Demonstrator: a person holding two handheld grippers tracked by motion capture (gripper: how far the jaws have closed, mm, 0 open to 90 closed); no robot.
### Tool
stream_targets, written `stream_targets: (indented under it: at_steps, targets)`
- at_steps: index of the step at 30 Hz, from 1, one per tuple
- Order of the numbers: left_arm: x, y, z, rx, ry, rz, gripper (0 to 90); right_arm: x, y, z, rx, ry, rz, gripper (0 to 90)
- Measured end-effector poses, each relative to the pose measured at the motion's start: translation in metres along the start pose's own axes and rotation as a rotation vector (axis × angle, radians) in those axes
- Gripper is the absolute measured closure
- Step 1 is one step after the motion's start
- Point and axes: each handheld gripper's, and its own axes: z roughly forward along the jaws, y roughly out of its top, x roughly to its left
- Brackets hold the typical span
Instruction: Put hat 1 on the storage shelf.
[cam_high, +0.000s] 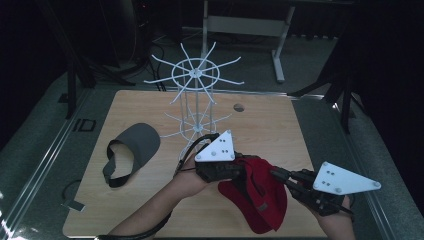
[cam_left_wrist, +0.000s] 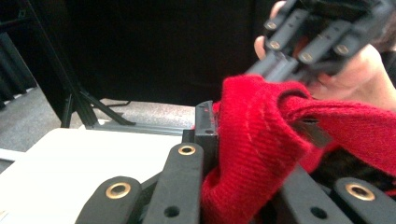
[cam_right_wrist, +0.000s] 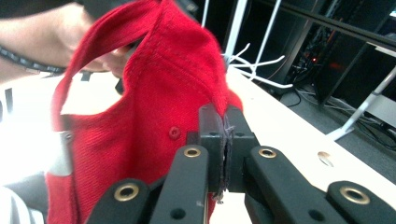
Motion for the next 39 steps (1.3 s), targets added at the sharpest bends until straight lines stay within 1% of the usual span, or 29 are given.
stream_targets:
  at_steps: [2, 4, 5, 6, 8, 9, 12, 13, 15, 20, 23, 25, 29, 32, 33, 35, 38, 39]
  targets:
    - [-0.002, 0.0, 0.0, -0.005, 0.001, 0.004, 85.8, -0.003, 0.001, -0.001, -0.016, 0.001, 0.026, 88.6]
    - [-0.003, -0.001, 0.0, -0.006, 0.006, 0.009, 84.4, -0.004, 0.002, -0.002, -0.025, -0.008, 0.038, 88.7]
    - [-0.003, -0.001, -0.001, 0.002, 0.011, 0.013, 81.9, -0.004, 0.003, -0.002, -0.027, -0.009, 0.037, 88.6]
    - [-0.003, -0.001, -0.001, 0.005, 0.014, 0.02, 78.4, -0.005, 0.004, -0.003, -0.033, -0.022, 0.042, 88.6]
    - [-0.004, -0.003, -0.002, 0.013, 0.025, 0.026, 66.6, -0.007, 0.005, -0.006, -0.048, -0.025, 0.055, 88.6]
    - [-0.005, -0.003, -0.003, 0.009, 0.032, 0.024, 63.6, -0.008, 0.006, -0.007, -0.054, -0.037, 0.06, 88.6]
    - [-0.005, -0.004, -0.006, 0.004, 0.048, 0.02, 59.5, -0.009, 0.009, -0.011, -0.059, -0.048, 0.061, 88.6]
    - [-0.005, -0.004, -0.007, 0.006, 0.051, 0.022, 58.1, -0.009, 0.01, -0.011, -0.053, -0.052, 0.058, 88.6]
    - [-0.005, -0.005, -0.009, 0.003, 0.066, 0.023, 57.1, -0.009, 0.011, -0.011, -0.053, -0.056, 0.06, 88.6]
    - [-0.008, -0.007, -0.017, -0.004, 0.084, 0.019, 53.6, -0.009, 0.011, -0.01, -0.046, -0.075, 0.063, 88.6]
    - [-0.01, -0.011, -0.023, -0.007, 0.094, 0.005, 51.5, -0.009, 0.011, -0.011, -0.05, -0.066, 0.066, 88.6]
    - [-0.012, -0.013, -0.027, -0.008, 0.104, 0.004, 50.7, -0.009, 0.012, -0.011, -0.053, -0.055, 0.069, 88.6]
    - [-0.015, -0.016, -0.034, -0.017, 0.119, 0.002, 49.5, -0.008, 0.013, -0.011, -0.06, -0.056, 0.074, 88.6]
    - [-0.015, -0.017, -0.039, -0.027, 0.133, -0.011, 49.5, -0.008, 0.013, -0.012, -0.064, -0.059, 0.076, 88.6]
    - [-0.015, -0.018, -0.041, -0.032, 0.144, -0.014, 49.5, -0.008, 0.013, -0.013, -0.063, -0.053, 0.075, 88.6]
    - [-0.014, -0.019, -0.045, -0.043, 0.16, -0.023, 49.7, -0.008, 0.013, -0.014, -0.068, -0.056, 0.074, 88.6]
    - [-0.01, -0.023, -0.054, -0.071, 0.193, -0.063, 51.1, -0.011, 0.013, -0.019, -0.083, -0.057, 0.092, 88.6]
    - [-0.008, -0.024, -0.057, -0.072, 0.197, -0.074, 51.4, -0.012, 0.013, -0.02, -0.086, -0.064, 0.094, 88.6]
